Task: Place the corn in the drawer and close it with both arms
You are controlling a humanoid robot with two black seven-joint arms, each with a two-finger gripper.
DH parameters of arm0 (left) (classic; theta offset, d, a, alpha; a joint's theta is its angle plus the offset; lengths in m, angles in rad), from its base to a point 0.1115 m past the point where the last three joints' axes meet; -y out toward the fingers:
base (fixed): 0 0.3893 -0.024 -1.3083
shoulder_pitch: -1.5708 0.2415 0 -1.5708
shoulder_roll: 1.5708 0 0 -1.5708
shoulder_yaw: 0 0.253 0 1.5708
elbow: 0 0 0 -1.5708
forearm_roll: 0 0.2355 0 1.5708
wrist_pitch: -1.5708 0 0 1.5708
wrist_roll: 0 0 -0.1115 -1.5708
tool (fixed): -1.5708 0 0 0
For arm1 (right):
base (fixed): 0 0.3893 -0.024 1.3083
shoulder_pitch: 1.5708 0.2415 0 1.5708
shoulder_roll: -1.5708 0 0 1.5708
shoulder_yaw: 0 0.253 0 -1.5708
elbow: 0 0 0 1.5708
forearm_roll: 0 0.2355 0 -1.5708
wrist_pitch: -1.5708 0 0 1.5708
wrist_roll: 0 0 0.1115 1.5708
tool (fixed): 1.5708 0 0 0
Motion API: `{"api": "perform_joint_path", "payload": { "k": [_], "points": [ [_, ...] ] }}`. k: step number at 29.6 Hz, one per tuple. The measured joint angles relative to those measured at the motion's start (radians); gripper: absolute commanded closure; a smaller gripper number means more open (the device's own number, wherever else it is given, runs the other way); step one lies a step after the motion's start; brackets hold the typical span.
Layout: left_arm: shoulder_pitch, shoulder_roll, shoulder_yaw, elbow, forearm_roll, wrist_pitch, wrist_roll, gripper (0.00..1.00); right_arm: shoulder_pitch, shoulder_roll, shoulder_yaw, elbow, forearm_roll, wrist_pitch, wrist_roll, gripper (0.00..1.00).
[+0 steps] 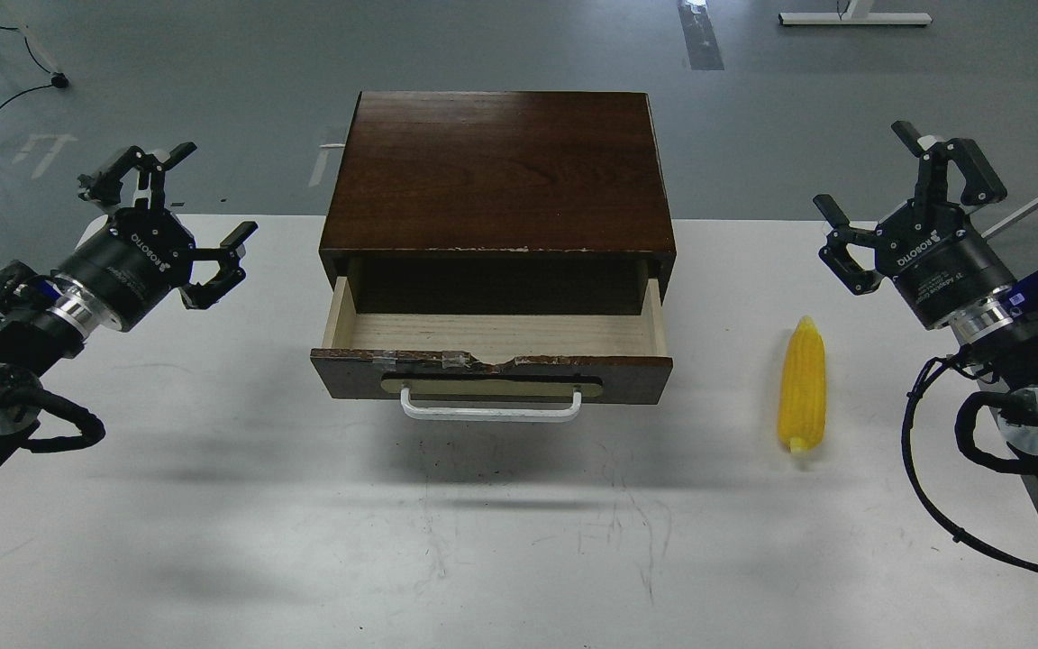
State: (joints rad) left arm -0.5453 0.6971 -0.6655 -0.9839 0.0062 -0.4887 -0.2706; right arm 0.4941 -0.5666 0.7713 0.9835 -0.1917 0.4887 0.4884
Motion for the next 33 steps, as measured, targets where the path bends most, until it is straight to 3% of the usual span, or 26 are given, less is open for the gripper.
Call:
{"api": "perform_joint_path", "payload": {
  "k": [12,17,22,28,33],
  "points": [
    [0.007,0.001,0.003,0.005,0.001,0.000,0.002,0.02,-0.001,-0.022,-0.002,0.002,-0.040,0.000,0.000,0.00],
    [-0.013,0.005,0.014,0.057,0.007,0.000,-0.003,0.02,0.086,-0.157,-0.061,0.010,-0.233,0.000,0.001,0.00],
    [-0.046,0.004,0.015,0.093,0.071,0.000,-0.007,0.02,0.202,-0.284,-0.240,0.029,-0.423,0.000,0.001,0.00],
    [-0.050,-0.001,0.015,0.094,0.086,0.000,-0.011,0.02,0.295,-0.315,-0.410,0.025,-0.801,0.000,0.001,0.00],
    [-0.049,-0.007,0.015,0.081,0.097,0.000,-0.012,0.02,0.328,-0.315,-0.474,0.003,-0.962,0.000,0.000,0.00]
  ]
}}
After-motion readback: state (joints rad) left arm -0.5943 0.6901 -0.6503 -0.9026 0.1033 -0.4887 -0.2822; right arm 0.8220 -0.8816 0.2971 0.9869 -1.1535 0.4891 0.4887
